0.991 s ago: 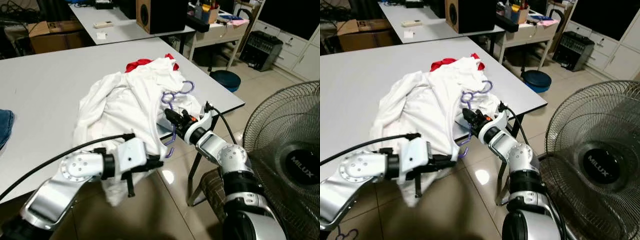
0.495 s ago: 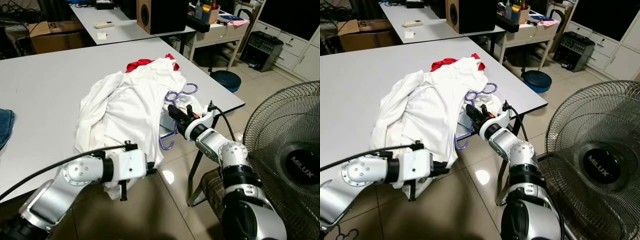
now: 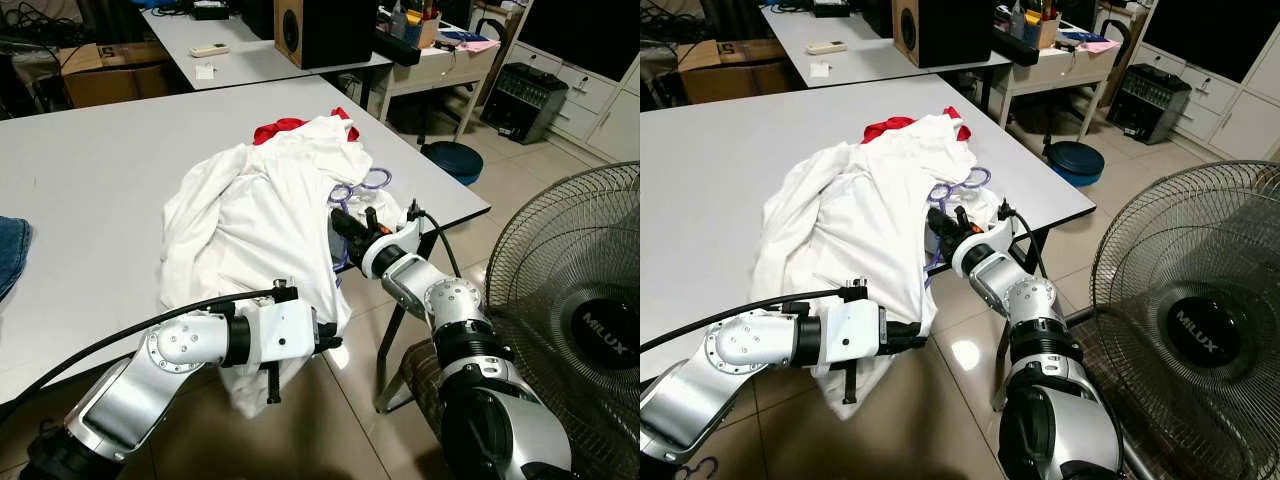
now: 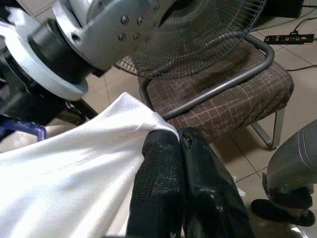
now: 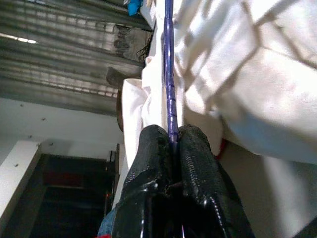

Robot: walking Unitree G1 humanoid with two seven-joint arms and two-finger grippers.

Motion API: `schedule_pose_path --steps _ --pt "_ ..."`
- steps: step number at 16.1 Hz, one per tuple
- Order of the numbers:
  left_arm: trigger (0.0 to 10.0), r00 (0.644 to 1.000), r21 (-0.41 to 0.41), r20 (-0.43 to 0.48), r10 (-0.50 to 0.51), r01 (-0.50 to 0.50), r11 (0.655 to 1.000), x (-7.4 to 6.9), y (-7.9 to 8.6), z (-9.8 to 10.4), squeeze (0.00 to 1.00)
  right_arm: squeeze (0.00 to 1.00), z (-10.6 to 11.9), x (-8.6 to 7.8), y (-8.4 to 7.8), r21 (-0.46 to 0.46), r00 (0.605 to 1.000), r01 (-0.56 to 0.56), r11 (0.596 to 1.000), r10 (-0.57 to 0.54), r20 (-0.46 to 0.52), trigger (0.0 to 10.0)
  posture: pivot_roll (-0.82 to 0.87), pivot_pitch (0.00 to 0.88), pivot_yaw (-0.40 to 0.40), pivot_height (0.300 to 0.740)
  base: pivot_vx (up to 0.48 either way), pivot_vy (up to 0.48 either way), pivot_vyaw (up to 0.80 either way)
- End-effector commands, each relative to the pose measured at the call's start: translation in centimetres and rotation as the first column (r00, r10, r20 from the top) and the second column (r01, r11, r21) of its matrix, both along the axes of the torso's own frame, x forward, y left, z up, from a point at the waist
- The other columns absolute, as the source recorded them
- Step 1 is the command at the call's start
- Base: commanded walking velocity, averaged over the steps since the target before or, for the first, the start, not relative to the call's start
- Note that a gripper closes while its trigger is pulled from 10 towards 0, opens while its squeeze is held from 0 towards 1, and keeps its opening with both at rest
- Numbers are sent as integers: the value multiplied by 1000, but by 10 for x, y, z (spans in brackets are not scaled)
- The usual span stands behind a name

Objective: Hang hanger

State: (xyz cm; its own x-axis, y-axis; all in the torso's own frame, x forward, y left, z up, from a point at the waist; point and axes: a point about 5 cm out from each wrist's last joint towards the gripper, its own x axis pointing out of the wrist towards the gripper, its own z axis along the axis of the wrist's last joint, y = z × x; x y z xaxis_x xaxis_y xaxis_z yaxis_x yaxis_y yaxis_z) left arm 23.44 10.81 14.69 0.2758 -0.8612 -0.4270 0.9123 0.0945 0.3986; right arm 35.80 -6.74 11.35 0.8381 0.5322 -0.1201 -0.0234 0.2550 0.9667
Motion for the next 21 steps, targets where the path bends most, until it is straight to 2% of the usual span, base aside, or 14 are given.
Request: schedule_pose_path --steps 1,3,5,8,11,13,14,16,17,19,20,21 --pt "0 998 -24 4 -63 63 998 -6 -11 5 0 0 16 8 8 3 999 16 1000 -16 44 10000 40 0 -62 740 0 0 0" --pt "0 998 -38 15 -60 61 997 -4 -13 7 0 0 17 8 14 -7 999 2 1000 -1 52 10000 40 0 -64 740 0 0 0" --pt "0 997 -85 46 -55 59 995 0 -19 17 0 0 13 4 28 -88 997 -18 996 25 73 10000 39 0 -69 740 0 0 0" --pt "0 997 -124 53 -64 70 990 1 -25 25 0 0 13 -1 40 -36 998 -24 999 26 61 10000 39 0 -70 740 0 0 0" --pt "0 997 -211 71 -34 48 976 7 -32 38 0 0 15 -11 57 -82 987 -101 991 110 116 10000 34 0 -70 740 0 0 0" --pt "0 997 -216 69 -38 53 975 8 -35 39 0 0 15 -12 59 -98 984 -114 989 126 126 10000 34 0 -70 740 0 0 0" --pt "0 997 -187 64 -42 54 981 8 -37 35 0 0 20 -11 60 -70 985 -108 992 116 130 10000 32 0 -69 740 0 0 0" --pt "0 995 -123 92 34 -23 992 17 -33 26 0 0 29 -13 63 -59 972 -152 987 160 172 10000 23 0 -63 740 0 0 0" --pt "0 989 -138 108 97 -82 987 25 -28 30 0 0 28 -20 66 -148 946 -218 965 246 212 10000 23 0 -64 740 0 0 0" --pt "0 981 -173 111 156 -136 975 33 -18 38 0 0 20 -29 60 -244 918 -263 933 320 235 10000 24 0 -70 740 0 0 0" --pt "0 980 -176 111 163 -142 974 34 -16 39 0 0 19 -30 58 -240 917 -265 934 321 235 10000 24 0 -70 740 0 0 0" --pt "0 974 -175 116 196 -174 969 36 -7 40 0 0 20 -33 50 -241 913 -268 933 325 246 10000 24 0 -70 740 0 0 0"
